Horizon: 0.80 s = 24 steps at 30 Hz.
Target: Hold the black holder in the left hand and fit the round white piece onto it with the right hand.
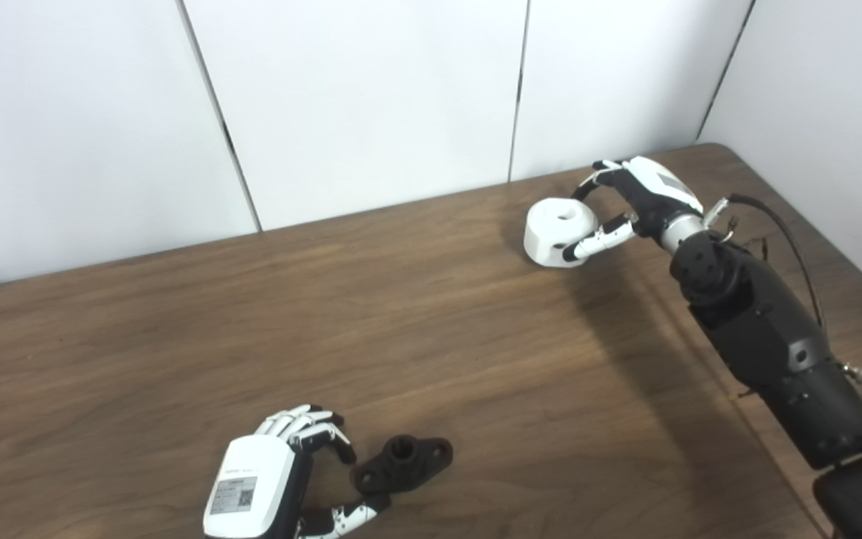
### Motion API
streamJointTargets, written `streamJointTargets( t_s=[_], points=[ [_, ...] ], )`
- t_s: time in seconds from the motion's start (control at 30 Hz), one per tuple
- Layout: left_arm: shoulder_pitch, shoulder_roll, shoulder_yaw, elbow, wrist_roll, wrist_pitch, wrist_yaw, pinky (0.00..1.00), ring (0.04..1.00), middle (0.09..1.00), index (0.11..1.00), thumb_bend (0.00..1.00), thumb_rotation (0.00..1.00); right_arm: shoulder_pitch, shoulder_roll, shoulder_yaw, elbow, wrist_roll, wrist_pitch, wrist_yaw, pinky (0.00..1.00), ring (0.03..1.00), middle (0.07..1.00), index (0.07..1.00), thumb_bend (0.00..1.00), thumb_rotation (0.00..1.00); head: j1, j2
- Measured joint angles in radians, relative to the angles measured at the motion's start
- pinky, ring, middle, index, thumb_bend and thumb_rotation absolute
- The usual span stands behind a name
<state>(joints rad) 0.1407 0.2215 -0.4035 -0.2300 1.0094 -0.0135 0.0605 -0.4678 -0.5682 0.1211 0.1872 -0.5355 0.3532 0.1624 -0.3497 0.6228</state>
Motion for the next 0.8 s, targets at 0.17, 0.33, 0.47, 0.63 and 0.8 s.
streamJointTargets(
  t_s=[0.17, 0.33, 0.47, 0.63, 0.8],
  points=[
    [0.001, -0.001, 0.001, -0.001, 0.000, 0.000, -0.001, 0.79, 0.808, 0.732, 0.488, 0.52, 0.05, 0.000, 0.002, 0.002, 0.000, 0.000, 0.000, 0.000, 0.90, 1.000, 0.941, 0.678, 0.90, 0.25, 0.000, -0.002],
    [0.001, -0.001, 0.001, -0.001, 0.002, 0.000, -0.001, 0.79, 0.809, 0.733, 0.488, 0.52, 0.05, 0.000, 0.002, 0.004, 0.000, 0.000, 0.000, 0.001, 0.90, 1.000, 0.941, 0.679, 0.89, 0.25, 0.002, 0.000],
    [0.001, -0.001, 0.001, -0.001, 0.002, 0.000, -0.001, 0.78, 0.806, 0.732, 0.487, 0.52, 0.05, 0.000, 0.002, 0.004, 0.000, 0.000, 0.000, 0.001, 0.88, 1.000, 0.937, 0.675, 0.89, 0.24, 0.002, 0.003],
    [0.001, -0.002, 0.001, -0.001, 0.002, 0.000, -0.001, 0.79, 0.806, 0.733, 0.487, 0.52, 0.05, -0.001, 0.002, 0.005, 0.000, 0.000, 0.000, 0.001, 0.86, 1.000, 0.930, 0.658, 0.88, 0.24, 0.005, 0.005],
    [0.001, -0.002, 0.002, -0.001, 0.002, 0.000, -0.001, 0.79, 0.807, 0.732, 0.487, 0.52, 0.05, -0.001, 0.002, 0.006, 0.000, 0.001, -0.002, 0.001, 0.85, 1.000, 0.912, 0.600, 0.84, 0.20, 0.005, 0.005]
  ],
)
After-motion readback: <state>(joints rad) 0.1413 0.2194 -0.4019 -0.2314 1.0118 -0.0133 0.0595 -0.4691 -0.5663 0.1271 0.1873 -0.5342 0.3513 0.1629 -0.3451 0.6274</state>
